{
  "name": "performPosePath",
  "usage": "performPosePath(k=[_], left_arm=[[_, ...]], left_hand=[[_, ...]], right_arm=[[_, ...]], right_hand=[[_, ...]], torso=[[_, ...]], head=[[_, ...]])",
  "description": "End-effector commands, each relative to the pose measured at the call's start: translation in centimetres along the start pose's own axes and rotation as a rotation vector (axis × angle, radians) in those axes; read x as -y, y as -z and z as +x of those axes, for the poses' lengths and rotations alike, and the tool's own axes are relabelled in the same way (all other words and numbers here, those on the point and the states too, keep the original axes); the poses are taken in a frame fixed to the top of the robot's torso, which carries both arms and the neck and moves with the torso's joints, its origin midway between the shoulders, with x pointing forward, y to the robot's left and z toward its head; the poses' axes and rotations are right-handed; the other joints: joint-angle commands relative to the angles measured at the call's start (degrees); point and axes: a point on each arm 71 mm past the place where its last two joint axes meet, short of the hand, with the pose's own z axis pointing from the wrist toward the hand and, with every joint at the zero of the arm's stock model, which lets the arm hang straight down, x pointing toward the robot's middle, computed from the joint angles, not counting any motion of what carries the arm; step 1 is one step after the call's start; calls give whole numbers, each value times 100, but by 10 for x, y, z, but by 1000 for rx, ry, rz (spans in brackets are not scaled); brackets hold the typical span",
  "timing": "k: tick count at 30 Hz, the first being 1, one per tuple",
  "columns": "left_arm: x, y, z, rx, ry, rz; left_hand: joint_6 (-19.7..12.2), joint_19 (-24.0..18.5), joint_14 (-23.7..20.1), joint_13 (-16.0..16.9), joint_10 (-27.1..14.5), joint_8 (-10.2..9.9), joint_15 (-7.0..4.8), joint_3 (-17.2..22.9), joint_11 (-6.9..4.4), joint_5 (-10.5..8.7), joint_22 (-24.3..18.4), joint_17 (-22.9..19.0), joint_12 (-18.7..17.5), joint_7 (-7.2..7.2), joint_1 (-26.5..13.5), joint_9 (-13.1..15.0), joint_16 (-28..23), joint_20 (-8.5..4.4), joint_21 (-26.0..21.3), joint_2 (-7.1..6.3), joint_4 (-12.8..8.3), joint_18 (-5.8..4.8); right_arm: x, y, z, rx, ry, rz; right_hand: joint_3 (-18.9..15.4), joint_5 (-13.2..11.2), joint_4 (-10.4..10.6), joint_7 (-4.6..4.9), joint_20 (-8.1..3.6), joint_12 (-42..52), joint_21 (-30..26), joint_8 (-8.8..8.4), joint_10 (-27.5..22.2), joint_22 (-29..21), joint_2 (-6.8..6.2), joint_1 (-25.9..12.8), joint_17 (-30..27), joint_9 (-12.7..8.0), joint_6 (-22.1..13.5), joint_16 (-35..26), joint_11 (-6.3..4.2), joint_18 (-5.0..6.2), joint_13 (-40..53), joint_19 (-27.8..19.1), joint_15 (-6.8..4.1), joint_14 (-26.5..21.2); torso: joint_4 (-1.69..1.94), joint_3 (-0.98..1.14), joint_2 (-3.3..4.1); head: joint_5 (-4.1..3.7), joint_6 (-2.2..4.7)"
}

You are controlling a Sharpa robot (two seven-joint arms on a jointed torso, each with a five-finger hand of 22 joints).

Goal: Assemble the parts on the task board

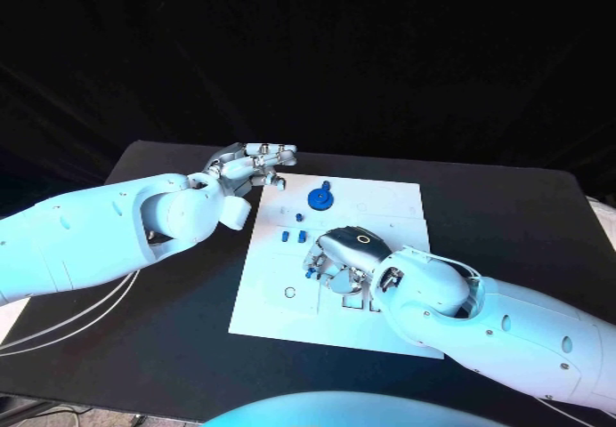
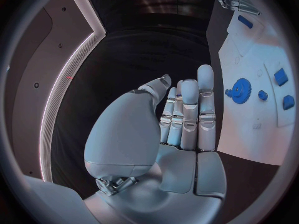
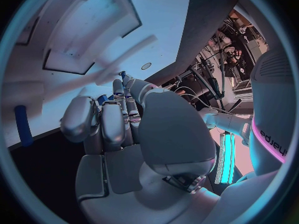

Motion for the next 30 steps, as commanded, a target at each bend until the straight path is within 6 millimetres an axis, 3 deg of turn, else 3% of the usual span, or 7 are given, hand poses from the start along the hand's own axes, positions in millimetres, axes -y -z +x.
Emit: performPosePath(k=[1,30], left_arm=[[0,0,3,-27,0,2],[0,0,4,-38,0,-4]], left_hand=[[-53,-25,-38,8,-55,-37,14,-9,7,-8,-9,-15,37,3,-3,-10,-31,20,-28,8,-39,56],[-60,-25,-40,9,-71,-38,17,-12,11,-9,-12,-19,45,6,-8,-10,-29,23,-34,8,-45,55]], right_arm=[[0,0,1,-2,38,5],[-1,-5,8,-76,97,16]], right_hand=[[0,19,-28,14,-17,0,-2,20,-23,3,58,2,0,4,13,27,12,-9,6,-3,-26,243],[-46,-2,-37,24,-6,-11,-29,-9,-86,-37,35,-93,-32,6,-28,12,33,-3,-20,-25,-10,233]], torso=[[-2,0,-4],[0,-6,-4]], head=[[3,-4],[-11,-10]])
